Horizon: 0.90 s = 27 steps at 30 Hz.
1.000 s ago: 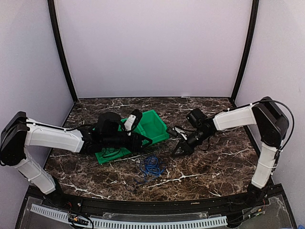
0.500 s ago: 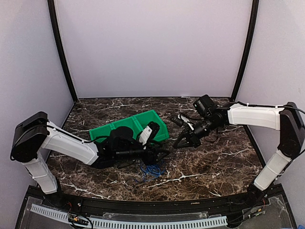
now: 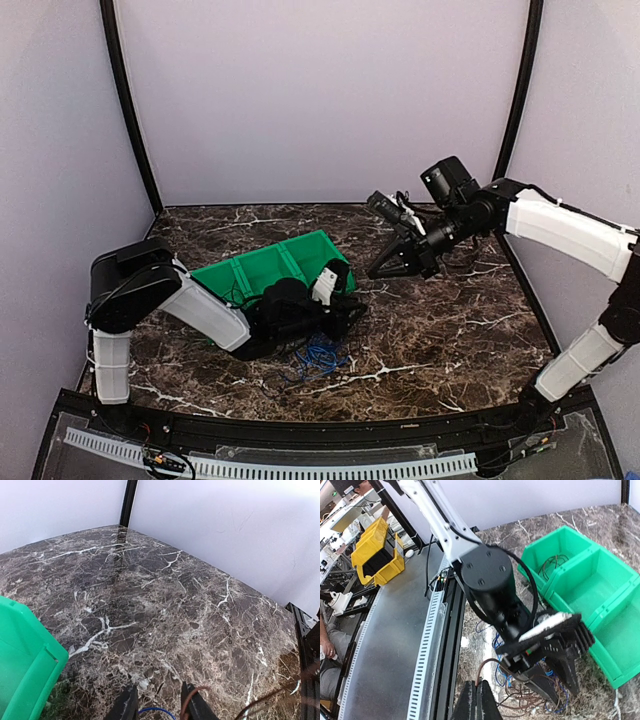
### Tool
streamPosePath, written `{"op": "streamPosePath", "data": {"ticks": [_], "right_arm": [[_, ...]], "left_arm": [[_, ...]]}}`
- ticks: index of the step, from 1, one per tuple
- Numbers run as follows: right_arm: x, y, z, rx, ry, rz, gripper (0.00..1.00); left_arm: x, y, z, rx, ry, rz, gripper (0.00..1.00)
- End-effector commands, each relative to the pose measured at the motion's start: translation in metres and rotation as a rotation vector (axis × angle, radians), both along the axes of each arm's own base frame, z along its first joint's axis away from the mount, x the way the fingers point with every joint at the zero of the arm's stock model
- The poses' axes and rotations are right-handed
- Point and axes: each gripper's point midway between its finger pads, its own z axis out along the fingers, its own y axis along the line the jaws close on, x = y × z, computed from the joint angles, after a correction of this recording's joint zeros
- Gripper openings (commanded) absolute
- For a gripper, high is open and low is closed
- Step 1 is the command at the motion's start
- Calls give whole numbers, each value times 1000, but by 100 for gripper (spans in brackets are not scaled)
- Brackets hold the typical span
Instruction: Untangle the cables
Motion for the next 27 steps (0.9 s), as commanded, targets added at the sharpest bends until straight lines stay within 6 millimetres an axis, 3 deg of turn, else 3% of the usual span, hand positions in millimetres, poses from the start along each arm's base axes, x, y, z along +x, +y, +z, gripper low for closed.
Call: {"op": "streamPosePath", "data": {"ticks": [1,5,9,13,16,19,27], "right_arm": [[-9,-5,67,109,-120,40,0],[0,-16,130,192,-247,5,0],[12,-42,200,328,-325,-26,0],[13,-63,255,409,-448,-53,0],[11,-76,282,447,-516,-67,0],[13,-82,289,448,-542,-91,0],[35,-82,247,360,-516,-194,0]], "left_arm": [[4,-6,2,-61,18,15,29],[1,0,-8,-54,51,25,24],[2,2,-11,-56,67,36,16],[2,2,-14,-52,82,43,12],[2,2,-15,-54,95,46,12],[2,2,-14,-61,109,49,12],[-13,12,3,-90,123,23,10]]}}
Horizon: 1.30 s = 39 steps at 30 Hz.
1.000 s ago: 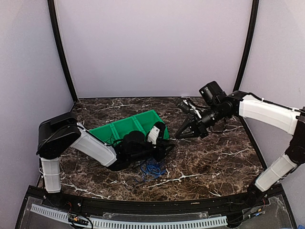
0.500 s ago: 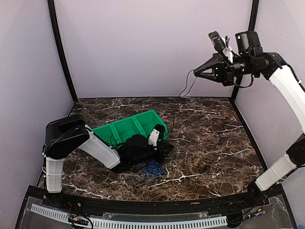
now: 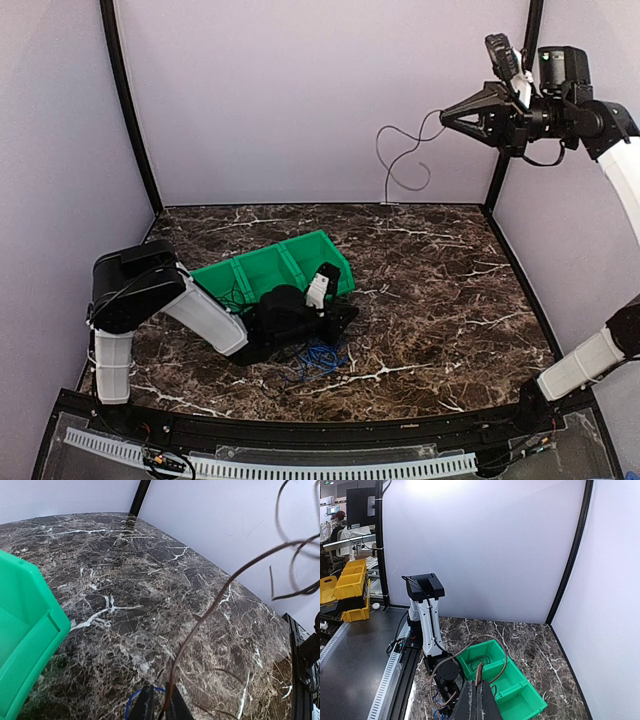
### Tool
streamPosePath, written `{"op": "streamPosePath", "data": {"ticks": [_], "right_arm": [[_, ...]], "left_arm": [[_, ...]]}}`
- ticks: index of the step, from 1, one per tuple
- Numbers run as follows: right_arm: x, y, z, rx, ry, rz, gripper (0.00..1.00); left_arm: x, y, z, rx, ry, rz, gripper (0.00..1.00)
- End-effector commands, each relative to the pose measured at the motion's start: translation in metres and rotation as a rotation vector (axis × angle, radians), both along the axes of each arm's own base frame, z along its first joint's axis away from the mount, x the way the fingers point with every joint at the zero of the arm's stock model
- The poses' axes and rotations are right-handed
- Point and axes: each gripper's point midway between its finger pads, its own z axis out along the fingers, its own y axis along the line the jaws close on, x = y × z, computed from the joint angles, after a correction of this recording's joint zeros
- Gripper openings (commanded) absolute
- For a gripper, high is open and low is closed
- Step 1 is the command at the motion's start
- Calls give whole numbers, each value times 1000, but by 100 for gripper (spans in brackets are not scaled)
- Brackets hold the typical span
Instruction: Untangle the cables
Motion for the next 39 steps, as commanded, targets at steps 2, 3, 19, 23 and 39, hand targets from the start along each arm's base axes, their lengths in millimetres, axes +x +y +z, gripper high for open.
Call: {"op": "streamPosePath", "data": {"ticks": [2,3,19,23,39], "right_arm": [[22,-1,-37,-44,40,-105,0],[27,-2,-46,-53,45,-126,0],[31,12,-168,-186,224,-151,0],[27,19,-178,-204,236,-136,0],[12,29,-193,-220,264,-60,0]], "left_arm": [[-21,8,34,-37,-14,-42,14],[-24,9,47,-52,-27,-48,17],[-53,14,162,-52,-263,-99,54],[-44,2,193,-62,-335,-83,54],[-6,-39,207,95,-361,-49,40]]}}
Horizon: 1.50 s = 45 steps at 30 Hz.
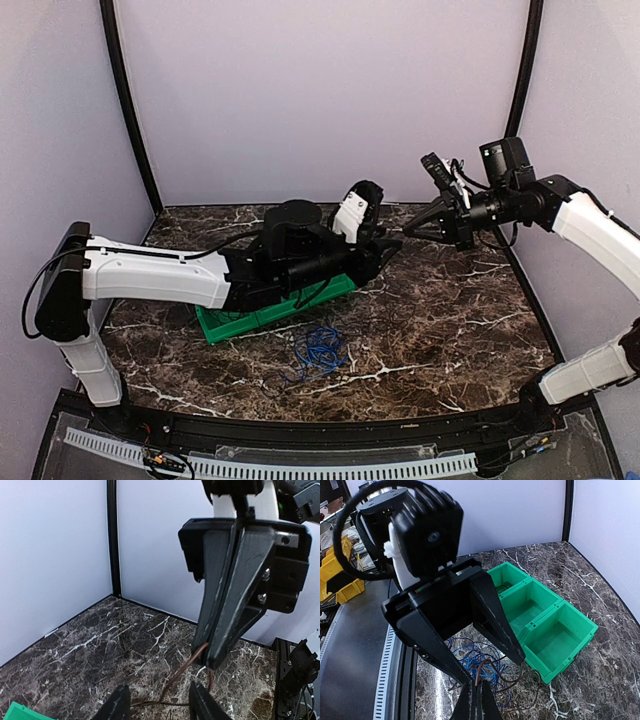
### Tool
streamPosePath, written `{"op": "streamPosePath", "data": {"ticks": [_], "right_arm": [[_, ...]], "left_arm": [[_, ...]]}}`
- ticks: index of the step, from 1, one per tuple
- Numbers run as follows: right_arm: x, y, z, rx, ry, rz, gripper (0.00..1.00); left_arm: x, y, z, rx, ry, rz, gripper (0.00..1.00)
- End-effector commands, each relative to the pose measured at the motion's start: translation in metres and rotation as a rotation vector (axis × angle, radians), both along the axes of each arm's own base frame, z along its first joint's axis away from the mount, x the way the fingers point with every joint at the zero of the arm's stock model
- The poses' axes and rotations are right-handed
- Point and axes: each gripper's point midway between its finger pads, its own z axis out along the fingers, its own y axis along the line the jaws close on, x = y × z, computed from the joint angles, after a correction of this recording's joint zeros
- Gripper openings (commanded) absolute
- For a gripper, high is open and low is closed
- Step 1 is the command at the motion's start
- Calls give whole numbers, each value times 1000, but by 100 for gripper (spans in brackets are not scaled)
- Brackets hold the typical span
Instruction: Untangle the cables
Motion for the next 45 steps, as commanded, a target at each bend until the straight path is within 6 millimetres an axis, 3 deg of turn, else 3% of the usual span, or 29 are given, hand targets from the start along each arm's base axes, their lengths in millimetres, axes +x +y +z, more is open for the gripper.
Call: {"op": "streamPosePath", "data": {"ticks": [1,4,9,15,17,20,23,24,26,32,37,42,45], "right_arm": [[-8,3,5,22,-19,35,0],[-7,4,2,16,-17,33,0],[-6,5,-2,14,-7,33,0],[-5,6,-9,12,5,31,0],[-2,6,-11,12,15,28,10],[9,8,-24,-2,37,-12,36],[30,8,-54,-48,28,-99,56],[39,6,-75,-85,42,-137,64],[51,6,-105,-133,56,-177,70],[52,13,-181,-253,130,-143,73],[25,37,-219,-355,106,-52,76],[26,49,-246,-422,136,-65,75],[31,51,-263,-464,158,-87,67]], "left_arm": [[7,2,-6,41,12,23,35],[5,3,-3,21,8,19,26],[5,8,5,-14,-6,29,20],[8,15,6,-30,-2,55,3],[10,22,6,-44,5,83,0],[13,36,2,-67,27,134,0],[15,54,-2,-78,58,188,0],[16,60,0,-87,73,206,0],[15,70,-5,-80,93,226,0],[9,98,-25,-72,140,274,0],[7,115,-42,-53,168,303,0],[8,127,-46,-49,178,323,0],[10,137,-40,-66,173,343,0]]}}
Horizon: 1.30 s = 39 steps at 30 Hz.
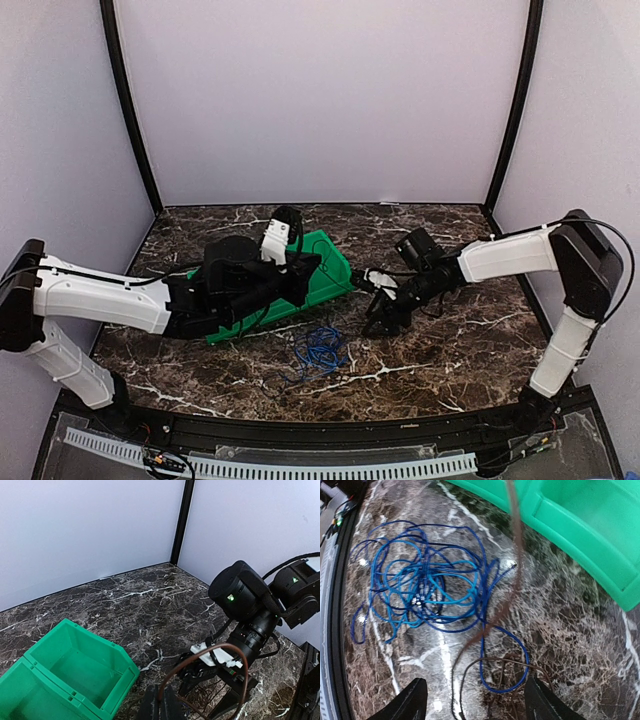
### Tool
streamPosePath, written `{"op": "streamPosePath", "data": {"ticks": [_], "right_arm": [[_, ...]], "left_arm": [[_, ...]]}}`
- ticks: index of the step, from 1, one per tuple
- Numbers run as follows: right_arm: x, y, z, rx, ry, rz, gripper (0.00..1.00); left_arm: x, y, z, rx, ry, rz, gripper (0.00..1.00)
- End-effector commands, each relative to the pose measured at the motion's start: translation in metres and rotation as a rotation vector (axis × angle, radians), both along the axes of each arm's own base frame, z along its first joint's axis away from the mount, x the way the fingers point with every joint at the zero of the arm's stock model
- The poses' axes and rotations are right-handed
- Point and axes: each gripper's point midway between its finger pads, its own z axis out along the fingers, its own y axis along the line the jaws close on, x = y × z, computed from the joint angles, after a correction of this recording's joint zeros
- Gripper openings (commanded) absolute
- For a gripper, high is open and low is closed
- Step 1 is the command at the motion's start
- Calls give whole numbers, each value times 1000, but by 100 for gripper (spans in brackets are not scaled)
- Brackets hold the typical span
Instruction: Untangle the cables
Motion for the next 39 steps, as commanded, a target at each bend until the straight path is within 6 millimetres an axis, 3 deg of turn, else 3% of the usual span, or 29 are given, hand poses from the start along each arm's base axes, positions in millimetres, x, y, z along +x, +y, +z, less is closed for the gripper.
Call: {"op": "streamPosePath", "data": {"ticks": [1,5,6,8,11,18,22,31,35,39], "right_arm": [[22,5,-17,-50,-28,-59,63],[26,4,-32,-75,-11,-98,39],[26,5,-34,-83,-1,-97,29],[26,5,-37,-94,17,-98,22],[25,4,-43,-111,37,-98,21],[24,0,-54,-150,68,-115,23],[25,-1,-56,-159,70,-120,24],[24,-1,-57,-162,70,-120,26],[23,-3,-58,-167,69,-119,31],[22,-4,-55,-160,57,-113,39]], "left_arm": [[2,22,21,-54,-18,50,0],[2,36,35,-76,-38,86,0],[2,41,42,-83,-48,98,0],[1,49,55,-88,-75,117,0],[-1,64,88,-93,-142,143,0],[-15,113,209,-116,-382,232,0],[-23,138,265,-93,-482,285,0],[-33,191,326,-80,-541,432,0],[-50,231,375,-151,-603,498,0],[-59,258,414,-124,-663,574,0]]}}
